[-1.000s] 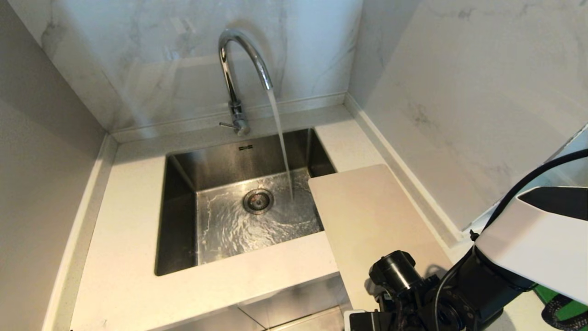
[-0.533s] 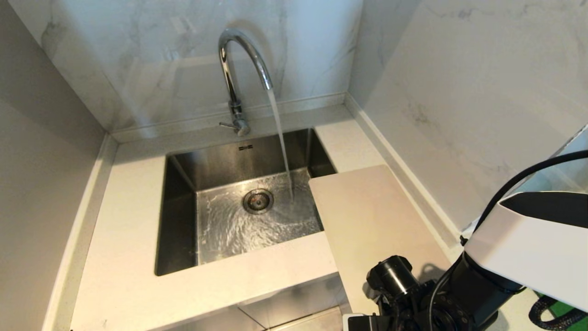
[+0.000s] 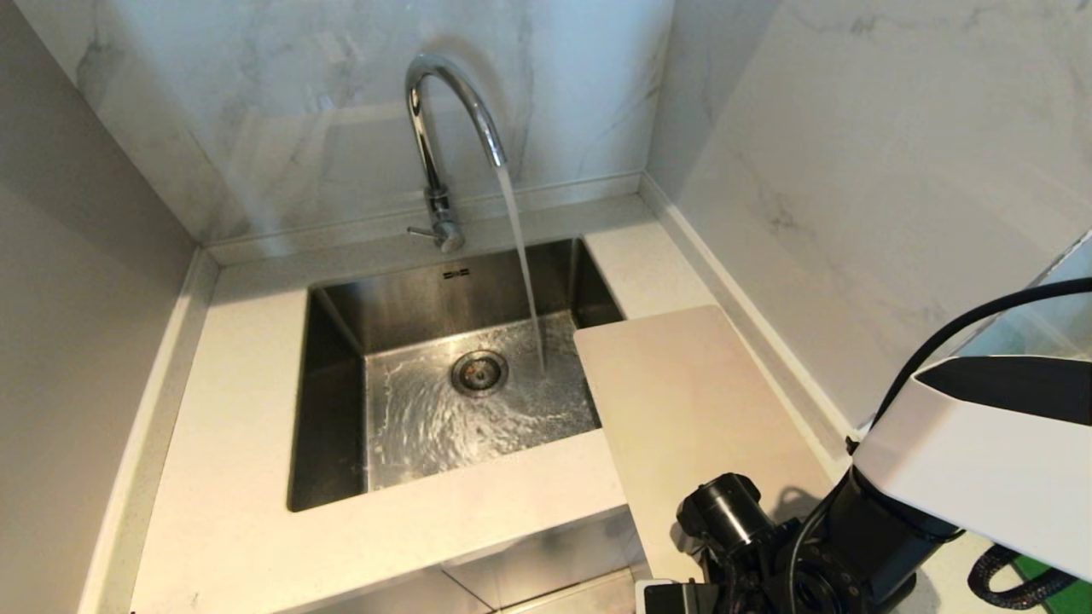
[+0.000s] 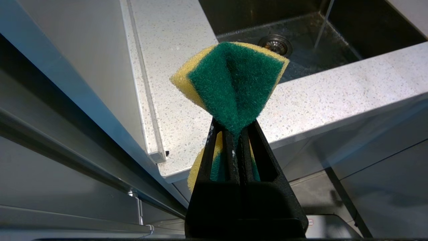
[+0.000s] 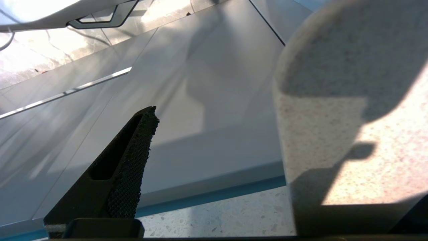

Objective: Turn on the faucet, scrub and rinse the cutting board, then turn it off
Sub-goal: Pick up the cutting board

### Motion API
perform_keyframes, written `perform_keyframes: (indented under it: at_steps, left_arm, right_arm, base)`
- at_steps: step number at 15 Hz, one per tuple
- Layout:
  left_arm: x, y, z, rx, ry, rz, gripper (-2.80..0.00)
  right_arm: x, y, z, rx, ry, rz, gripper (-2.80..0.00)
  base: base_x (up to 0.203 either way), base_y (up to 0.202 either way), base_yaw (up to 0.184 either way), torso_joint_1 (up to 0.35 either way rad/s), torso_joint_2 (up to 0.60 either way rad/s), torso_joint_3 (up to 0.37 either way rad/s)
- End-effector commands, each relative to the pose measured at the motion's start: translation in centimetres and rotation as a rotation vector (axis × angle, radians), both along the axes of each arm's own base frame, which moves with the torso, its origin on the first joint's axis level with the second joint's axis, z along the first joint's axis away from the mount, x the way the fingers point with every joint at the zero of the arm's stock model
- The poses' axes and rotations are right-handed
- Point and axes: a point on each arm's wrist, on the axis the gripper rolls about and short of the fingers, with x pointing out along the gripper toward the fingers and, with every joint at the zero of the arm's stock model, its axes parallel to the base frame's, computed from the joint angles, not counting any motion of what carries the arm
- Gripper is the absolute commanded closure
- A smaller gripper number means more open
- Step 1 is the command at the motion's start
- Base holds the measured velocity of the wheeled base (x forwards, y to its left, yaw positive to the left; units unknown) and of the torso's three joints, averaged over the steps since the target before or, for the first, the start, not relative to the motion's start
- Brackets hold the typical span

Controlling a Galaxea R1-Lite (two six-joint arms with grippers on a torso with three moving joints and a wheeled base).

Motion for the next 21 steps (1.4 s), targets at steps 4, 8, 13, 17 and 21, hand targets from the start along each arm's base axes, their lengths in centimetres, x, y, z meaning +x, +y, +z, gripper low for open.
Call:
perform_keyframes:
  at_steps: [4, 8, 13, 17, 21]
  left_arm:
    - [0.01, 0.0, -0.04, -0.001, 0.001, 0.0, 0.0]
    - [0.02, 0.0, -0.04, -0.001, 0.002, 0.0, 0.0]
    - [0.01, 0.0, -0.04, -0.001, 0.001, 0.0, 0.0]
    - [0.01, 0.0, -0.04, -0.001, 0.001, 0.0, 0.0]
    - [0.01, 0.0, -0.04, -0.001, 0.001, 0.0, 0.0]
  right_arm:
    - [0.21, 0.09, -0.1, -0.002, -0.004, 0.007, -2.8]
    - [0.38, 0.14, -0.21, -0.002, -0.004, 0.007, -2.8]
    - [0.42, 0.16, -0.31, 0.003, -0.017, 0.005, 0.0]
    - [0.55, 0.22, -0.36, 0.006, -0.023, 0.005, 0.0]
    - [0.55, 0.23, -0.41, 0.007, -0.021, 0.004, 0.0]
  base:
    - [0.0, 0.0, 0.0, 0.0, 0.0, 0.0]
    - [0.0, 0.0, 0.0, 0.0, 0.0, 0.0]
    - [0.0, 0.0, 0.0, 0.0, 0.0, 0.0]
    - [0.0, 0.0, 0.0, 0.0, 0.0, 0.0]
    - [0.0, 0.0, 0.0, 0.0, 0.0, 0.0]
